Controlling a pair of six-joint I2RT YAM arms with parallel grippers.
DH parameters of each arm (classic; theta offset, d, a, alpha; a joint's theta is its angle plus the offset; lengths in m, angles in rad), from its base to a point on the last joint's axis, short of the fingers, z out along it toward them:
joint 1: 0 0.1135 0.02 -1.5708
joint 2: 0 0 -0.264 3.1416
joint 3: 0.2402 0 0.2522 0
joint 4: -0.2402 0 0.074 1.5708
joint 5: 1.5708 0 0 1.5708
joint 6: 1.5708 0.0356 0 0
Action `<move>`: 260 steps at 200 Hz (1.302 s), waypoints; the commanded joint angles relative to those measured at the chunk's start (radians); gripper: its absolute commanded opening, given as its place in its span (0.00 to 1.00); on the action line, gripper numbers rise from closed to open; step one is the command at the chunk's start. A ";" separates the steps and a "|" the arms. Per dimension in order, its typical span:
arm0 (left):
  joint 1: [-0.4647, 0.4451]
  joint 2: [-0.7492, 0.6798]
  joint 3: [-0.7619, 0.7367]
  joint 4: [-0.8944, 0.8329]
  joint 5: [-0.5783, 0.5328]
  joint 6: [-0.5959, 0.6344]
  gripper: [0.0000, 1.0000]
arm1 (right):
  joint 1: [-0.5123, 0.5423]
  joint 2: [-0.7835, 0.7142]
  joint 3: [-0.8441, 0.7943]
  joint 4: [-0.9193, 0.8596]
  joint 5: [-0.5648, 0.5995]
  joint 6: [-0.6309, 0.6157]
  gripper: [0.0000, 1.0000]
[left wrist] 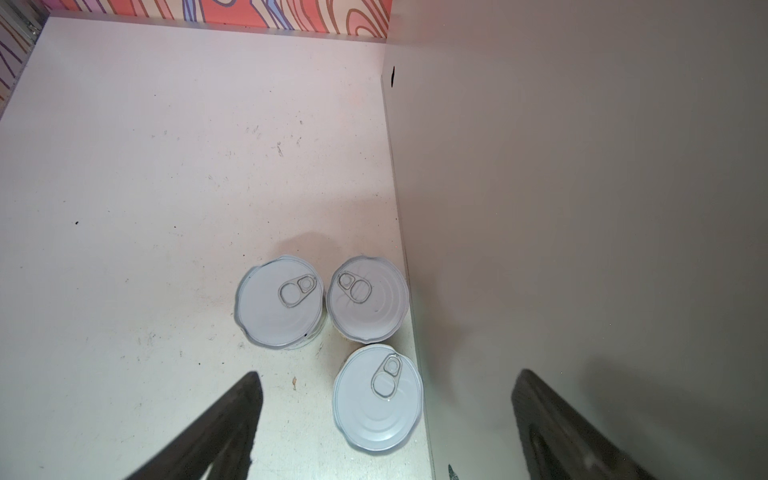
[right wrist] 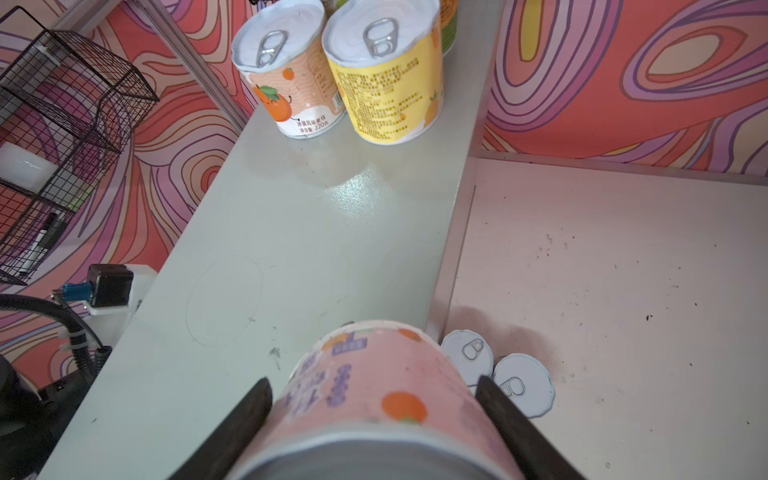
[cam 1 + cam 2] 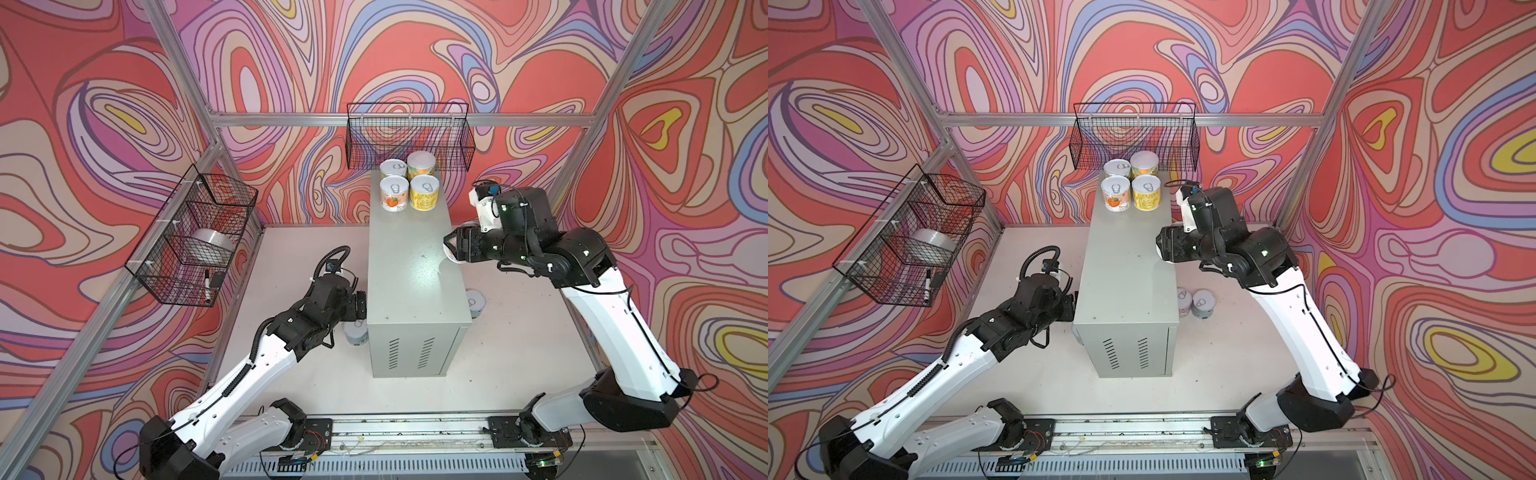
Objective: Place and organize the canned foods onto the counter
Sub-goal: 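Lift the pink-labelled can with the right gripper toward the cabinet top, then lower the pink-labelled can onto the cabinet top nearer the robot with the right gripper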
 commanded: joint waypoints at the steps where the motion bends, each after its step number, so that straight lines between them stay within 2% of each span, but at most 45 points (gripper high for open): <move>1: -0.005 -0.020 -0.011 0.023 -0.022 -0.017 0.94 | 0.041 0.029 0.066 0.024 0.049 -0.021 0.00; 60: -0.004 -0.023 -0.025 0.033 -0.032 -0.013 0.94 | 0.120 0.161 0.207 -0.060 0.163 -0.045 0.00; 63: -0.004 -0.023 -0.025 0.034 -0.034 -0.011 0.94 | 0.123 0.166 0.212 -0.063 0.166 -0.046 0.02; 84: -0.004 -0.023 -0.028 0.036 -0.037 -0.011 0.95 | 0.139 0.200 0.243 -0.077 0.186 -0.056 0.36; 94: -0.003 -0.023 -0.030 0.039 -0.037 -0.011 0.95 | 0.142 0.211 0.250 -0.080 0.190 -0.059 0.48; 136: -0.004 -0.023 -0.039 0.044 -0.041 -0.013 0.95 | 0.143 0.235 0.249 -0.075 0.183 -0.068 0.81; 157: -0.004 -0.023 -0.042 0.047 -0.040 -0.011 0.95 | 0.143 0.241 0.250 -0.068 0.179 -0.075 0.89; 202: -0.003 -0.026 -0.042 0.036 -0.066 0.006 0.96 | 0.143 0.219 0.237 -0.038 0.175 -0.083 0.93; 260: 0.002 -0.047 -0.048 0.036 -0.071 0.015 0.96 | 0.143 0.062 0.130 0.052 0.118 -0.052 0.93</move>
